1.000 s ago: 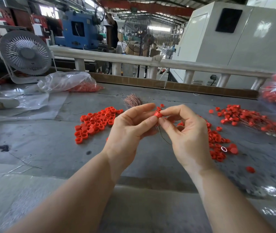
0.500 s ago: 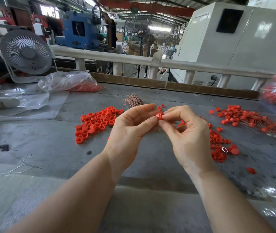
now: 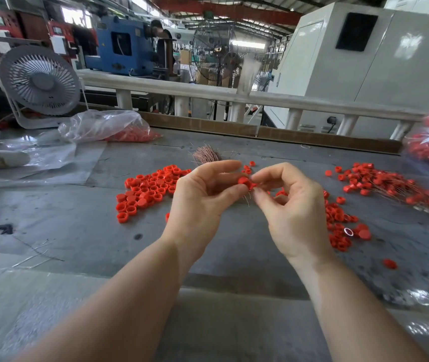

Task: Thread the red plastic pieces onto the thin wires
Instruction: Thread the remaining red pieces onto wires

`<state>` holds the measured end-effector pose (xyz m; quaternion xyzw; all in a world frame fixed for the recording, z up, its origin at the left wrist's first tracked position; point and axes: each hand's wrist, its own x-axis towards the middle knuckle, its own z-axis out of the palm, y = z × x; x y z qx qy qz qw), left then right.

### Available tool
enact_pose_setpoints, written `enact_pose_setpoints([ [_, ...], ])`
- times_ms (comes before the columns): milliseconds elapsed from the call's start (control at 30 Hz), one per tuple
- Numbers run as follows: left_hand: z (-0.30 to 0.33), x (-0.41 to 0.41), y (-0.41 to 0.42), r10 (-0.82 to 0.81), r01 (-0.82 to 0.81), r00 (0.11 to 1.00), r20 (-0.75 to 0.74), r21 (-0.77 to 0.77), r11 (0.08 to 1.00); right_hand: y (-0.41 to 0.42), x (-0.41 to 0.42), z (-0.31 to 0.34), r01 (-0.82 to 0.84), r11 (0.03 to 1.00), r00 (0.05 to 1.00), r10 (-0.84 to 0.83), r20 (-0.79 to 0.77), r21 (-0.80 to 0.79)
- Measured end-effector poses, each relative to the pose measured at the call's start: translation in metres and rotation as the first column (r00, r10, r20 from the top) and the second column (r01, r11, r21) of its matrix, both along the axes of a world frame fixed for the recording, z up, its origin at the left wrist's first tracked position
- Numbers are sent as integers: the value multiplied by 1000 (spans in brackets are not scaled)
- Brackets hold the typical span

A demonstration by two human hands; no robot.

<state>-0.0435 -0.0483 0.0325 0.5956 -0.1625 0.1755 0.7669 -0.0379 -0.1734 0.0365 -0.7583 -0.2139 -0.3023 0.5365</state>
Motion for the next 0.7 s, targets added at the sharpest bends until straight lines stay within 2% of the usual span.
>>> enact_pose_setpoints([
  [67,1,-1,-2,25,-26,999,24,44,999,-1,2,1,-38,997,996,43,-73,67],
  [200,1,-3,-1,40,-44,997,60,71,996,-1,4,1,-200,958,944,244,-221,206],
  [400,1,-4,-2,82,-93,993,84,135,986,-3,2,3,-277,904,898,364,-246,325],
  [600,2,-4,-3,240,-258,965,104,214,942,-4,1,4,-294,874,865,415,-283,387],
  [700,2,-3,-3,261,-281,959,113,242,928,-4,1,4,-298,859,857,433,-279,417],
])
